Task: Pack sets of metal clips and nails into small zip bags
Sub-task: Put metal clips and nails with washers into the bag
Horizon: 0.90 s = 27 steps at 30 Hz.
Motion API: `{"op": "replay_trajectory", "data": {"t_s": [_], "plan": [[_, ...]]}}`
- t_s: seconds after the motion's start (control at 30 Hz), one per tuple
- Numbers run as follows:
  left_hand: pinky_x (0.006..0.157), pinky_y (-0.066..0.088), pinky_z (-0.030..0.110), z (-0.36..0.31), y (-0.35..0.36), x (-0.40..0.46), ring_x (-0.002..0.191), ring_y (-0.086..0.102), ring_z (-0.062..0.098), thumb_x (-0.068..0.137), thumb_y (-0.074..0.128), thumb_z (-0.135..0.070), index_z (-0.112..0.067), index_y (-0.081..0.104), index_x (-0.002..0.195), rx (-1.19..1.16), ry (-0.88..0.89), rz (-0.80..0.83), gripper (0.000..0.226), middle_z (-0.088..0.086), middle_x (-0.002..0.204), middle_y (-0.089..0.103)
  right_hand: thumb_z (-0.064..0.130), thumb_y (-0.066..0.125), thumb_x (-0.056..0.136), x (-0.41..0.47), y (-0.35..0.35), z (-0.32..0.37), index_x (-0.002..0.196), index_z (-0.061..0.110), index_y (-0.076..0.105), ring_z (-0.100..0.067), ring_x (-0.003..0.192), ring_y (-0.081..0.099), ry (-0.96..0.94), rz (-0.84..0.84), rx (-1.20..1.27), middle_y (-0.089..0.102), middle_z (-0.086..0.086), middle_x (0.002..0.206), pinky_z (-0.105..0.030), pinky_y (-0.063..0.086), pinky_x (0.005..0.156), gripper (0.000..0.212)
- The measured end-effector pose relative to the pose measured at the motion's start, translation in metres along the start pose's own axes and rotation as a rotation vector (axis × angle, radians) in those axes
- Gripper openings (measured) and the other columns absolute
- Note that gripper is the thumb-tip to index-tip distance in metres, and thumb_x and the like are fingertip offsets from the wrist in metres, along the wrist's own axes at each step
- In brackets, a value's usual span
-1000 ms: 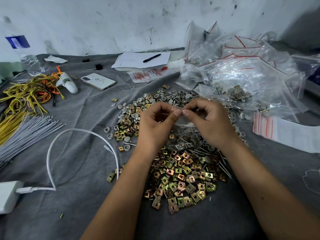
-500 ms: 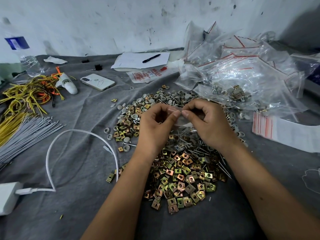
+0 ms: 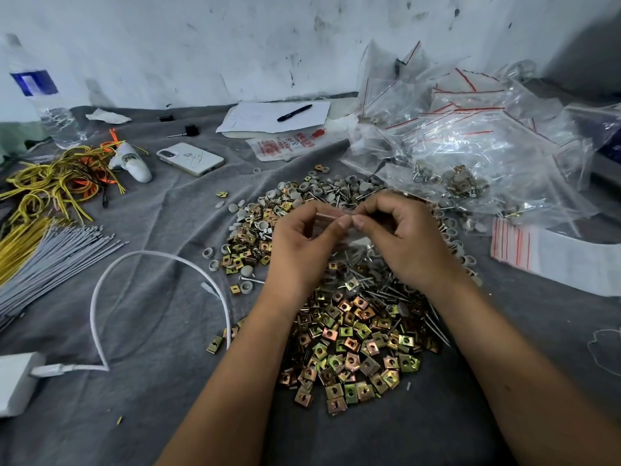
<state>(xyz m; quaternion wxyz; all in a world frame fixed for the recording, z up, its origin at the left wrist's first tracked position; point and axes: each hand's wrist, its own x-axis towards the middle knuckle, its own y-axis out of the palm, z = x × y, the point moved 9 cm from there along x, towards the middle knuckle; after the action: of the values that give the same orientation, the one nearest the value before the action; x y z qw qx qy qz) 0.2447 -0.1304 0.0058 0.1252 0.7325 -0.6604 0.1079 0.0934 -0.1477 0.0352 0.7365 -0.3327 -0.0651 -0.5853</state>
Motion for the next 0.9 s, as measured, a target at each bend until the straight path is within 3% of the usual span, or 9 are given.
{"op": "replay_trajectory", "data": {"t_s": [0.1, 0.2, 0.3, 0.57, 0.73, 0.9], "plan": [[0.067, 0.059, 0.031, -0.003, -0.003, 0.000, 0.078, 0.074, 0.020, 0.092, 0.074, -0.006, -0.015, 0.077, 0.092, 0.019, 0.035, -0.022, 0.010, 0.007, 0.088, 0.077, 0.017, 0.073, 0.094, 0.000, 0.000, -0.002, 0.093, 0.021, 0.073, 0.004, 0.066, 0.061, 0.016, 0.001, 0.033, 0.069, 0.021, 0.077, -0.009, 0.043, 0.060, 0.005], [0.069, 0.062, 0.039, -0.005, -0.008, 0.000, 0.080, 0.074, 0.025, 0.092, 0.073, -0.005, -0.025, 0.079, 0.087, -0.038, 0.044, -0.035, 0.021, 0.009, 0.089, 0.077, 0.020, 0.074, 0.093, 0.001, -0.008, -0.008, 0.092, 0.023, 0.074, 0.000, 0.065, 0.060, 0.038, -0.042, 0.031, 0.069, 0.011, 0.075, -0.013, 0.044, 0.059, 0.003], [0.071, 0.063, 0.043, -0.004, -0.010, 0.000, 0.080, 0.074, 0.027, 0.092, 0.073, -0.007, -0.027, 0.080, 0.087, -0.052, 0.035, -0.041, 0.022, 0.010, 0.090, 0.077, 0.020, 0.074, 0.093, 0.001, -0.011, -0.010, 0.091, 0.021, 0.074, 0.000, 0.062, 0.057, 0.045, -0.062, 0.010, 0.066, 0.014, 0.071, -0.012, 0.042, 0.058, 0.002], [0.065, 0.062, 0.036, 0.006, -0.029, 0.002, 0.075, 0.072, 0.021, 0.090, 0.075, -0.001, -0.015, 0.077, 0.082, -0.138, -0.006, -0.219, 0.016, 0.008, 0.091, 0.078, 0.023, 0.074, 0.094, 0.002, -0.013, -0.021, 0.090, 0.024, 0.076, -0.004, 0.069, 0.064, 0.108, -0.045, 0.037, 0.072, 0.009, 0.077, -0.016, 0.047, 0.061, 0.004], [0.062, 0.061, 0.031, 0.005, -0.028, 0.003, 0.070, 0.072, 0.016, 0.089, 0.074, 0.000, -0.020, 0.078, 0.076, -0.211, -0.022, -0.202, 0.024, 0.004, 0.085, 0.077, 0.019, 0.074, 0.094, 0.003, -0.014, -0.021, 0.087, 0.024, 0.074, -0.009, 0.068, 0.063, 0.102, -0.053, 0.047, 0.071, 0.004, 0.074, -0.022, 0.051, 0.061, 0.009], [0.069, 0.061, 0.036, 0.007, -0.029, 0.002, 0.074, 0.067, 0.019, 0.095, 0.067, 0.001, -0.005, 0.072, 0.089, -0.244, -0.033, -0.235, 0.010, 0.008, 0.084, 0.073, 0.024, 0.075, 0.093, 0.002, -0.014, -0.023, 0.088, 0.026, 0.077, -0.011, 0.070, 0.067, 0.123, -0.057, 0.064, 0.074, 0.006, 0.077, -0.024, 0.052, 0.062, 0.005]]}}
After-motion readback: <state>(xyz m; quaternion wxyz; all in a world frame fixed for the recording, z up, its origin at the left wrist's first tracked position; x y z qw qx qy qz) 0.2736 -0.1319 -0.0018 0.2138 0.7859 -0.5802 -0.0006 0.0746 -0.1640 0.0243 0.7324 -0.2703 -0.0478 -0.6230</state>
